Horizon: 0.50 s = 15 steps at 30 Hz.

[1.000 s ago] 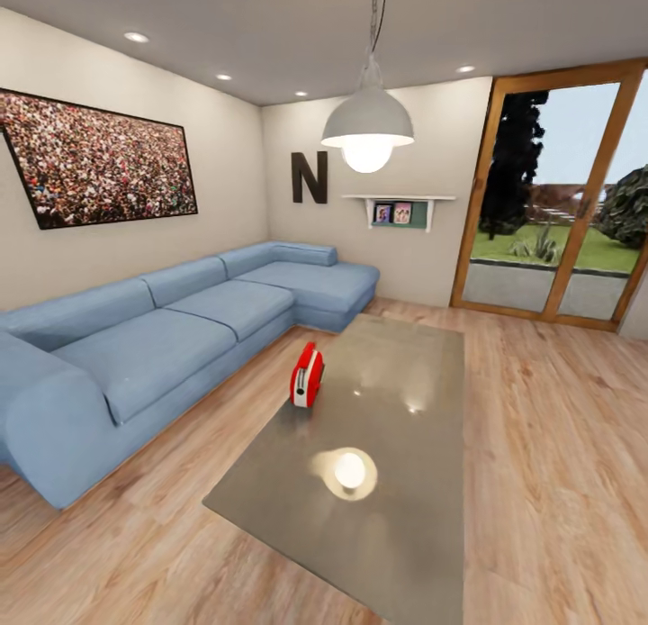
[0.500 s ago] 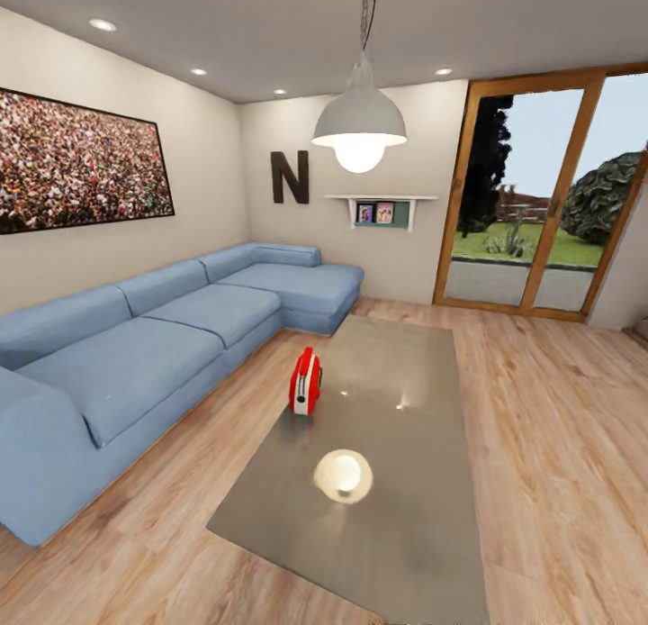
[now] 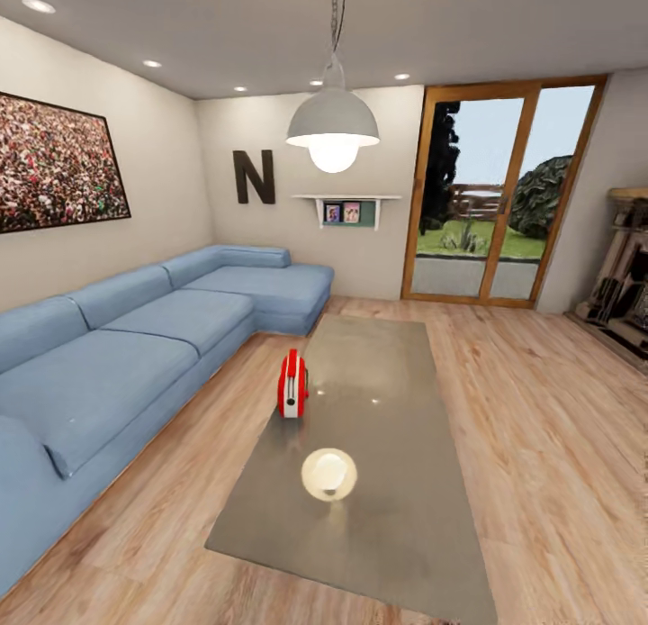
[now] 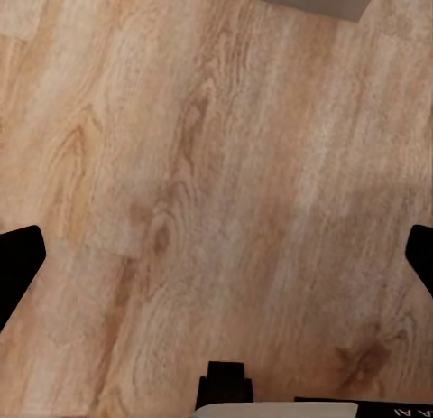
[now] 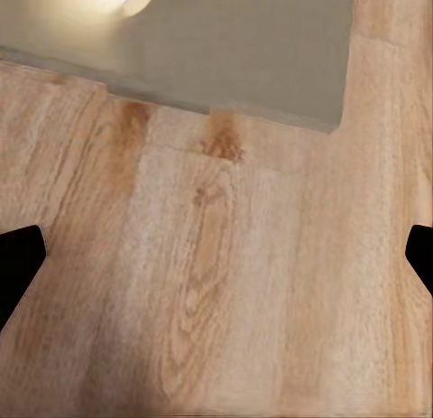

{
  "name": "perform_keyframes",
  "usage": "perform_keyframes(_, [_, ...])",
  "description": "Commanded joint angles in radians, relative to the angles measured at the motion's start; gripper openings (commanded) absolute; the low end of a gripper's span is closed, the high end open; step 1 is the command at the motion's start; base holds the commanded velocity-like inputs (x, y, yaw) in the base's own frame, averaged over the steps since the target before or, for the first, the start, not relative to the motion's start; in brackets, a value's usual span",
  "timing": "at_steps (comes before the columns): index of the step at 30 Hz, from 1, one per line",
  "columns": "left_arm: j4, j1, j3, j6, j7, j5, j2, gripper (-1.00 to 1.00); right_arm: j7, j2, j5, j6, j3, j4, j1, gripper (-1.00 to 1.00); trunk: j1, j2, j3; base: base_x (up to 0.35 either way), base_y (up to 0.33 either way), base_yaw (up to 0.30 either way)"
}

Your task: Turn on the radio receiver that's on the table in the living room.

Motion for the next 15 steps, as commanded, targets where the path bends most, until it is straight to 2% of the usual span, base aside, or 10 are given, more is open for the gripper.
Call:
perform_keyframes(1, [0.000, 0.000, 0.000, 0.000, 0.000, 0.000, 0.000, 1.00, 0.000, 0.000, 0.000, 0.000, 0.000, 0.000, 0.000, 1.00, 0.000, 0.000, 0.000, 0.000, 0.312, -0.275])
perform_keyframes(7, [0.000, 0.000, 0.000, 0.000, 0.001, 0.000, 0.000, 1.00, 0.000, 0.000, 0.000, 0.000, 0.000, 0.000, 0.000, 1.00, 0.000, 0.000, 0.000, 0.000, 0.312, -0.249])
perform_keyframes(15, [0.000, 0.000, 0.000, 0.000, 0.005, 0.000, 0.000, 1.00, 0.001, 0.000, 0.000, 0.000, 0.000, 0.000, 0.000, 1.00, 0.000, 0.000, 0.000, 0.000, 0.312, -0.028])
